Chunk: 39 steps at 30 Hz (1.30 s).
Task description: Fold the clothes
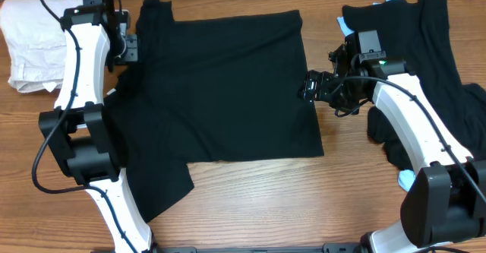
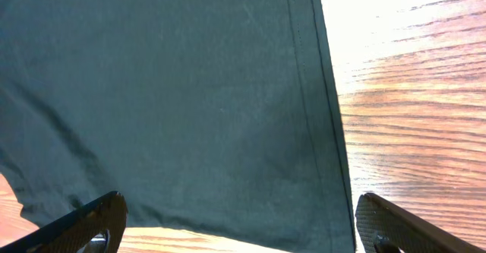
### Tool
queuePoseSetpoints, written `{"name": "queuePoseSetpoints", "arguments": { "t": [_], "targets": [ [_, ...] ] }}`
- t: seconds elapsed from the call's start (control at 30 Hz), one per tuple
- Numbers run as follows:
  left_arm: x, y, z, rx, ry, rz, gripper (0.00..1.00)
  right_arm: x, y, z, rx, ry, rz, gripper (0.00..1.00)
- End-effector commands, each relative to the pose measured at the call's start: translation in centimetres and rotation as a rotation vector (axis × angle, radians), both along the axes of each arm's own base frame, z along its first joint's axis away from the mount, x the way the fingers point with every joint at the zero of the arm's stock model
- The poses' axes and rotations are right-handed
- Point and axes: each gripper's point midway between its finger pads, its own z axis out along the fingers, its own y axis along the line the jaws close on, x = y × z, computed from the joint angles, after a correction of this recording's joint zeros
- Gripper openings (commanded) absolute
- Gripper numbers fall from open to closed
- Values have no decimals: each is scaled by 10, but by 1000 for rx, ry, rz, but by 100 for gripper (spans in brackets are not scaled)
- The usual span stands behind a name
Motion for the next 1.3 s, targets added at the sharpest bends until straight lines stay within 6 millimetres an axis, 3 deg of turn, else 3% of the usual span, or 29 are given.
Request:
{"name": "queuePoseSetpoints", "arguments": {
  "t": [0.0,0.3,0.43,0.47,0.77,0.93,1.13,1.2,1.23,1.27],
  "targets": [
    [-16,-9,-29,-32,77,-16,39,0,0,-1,5,2,0,100],
    [-28,-21,-60,-91,111,-11,27,1,1,0,6,-5,1,100],
    [-16,-15,-58,-69,60,-6,8,-1,-3,-2,-15,4,-1,100],
    [-12,-11,-57,-53,46,-1,4,-1,-3,-2,-15,4,-1,100],
    [2,58,-43,195,-48,182,4,-2,-3,-11,-20,30,6,98],
    [-8,90,-41,226,-54,328,4,-5,-9,-46,-68,121,13,96],
    [-4,108,-36,227,-103,380,4,-6,-14,-51,-96,131,8,96],
    [6,111,-32,227,-151,392,10,-9,-14,-51,-98,147,8,96],
    [10,111,-30,221,-175,406,31,-12,-15,-52,-101,159,9,96],
    [14,111,-29,211,-195,413,59,-15,-17,-52,-112,172,8,95]
  ]
}}
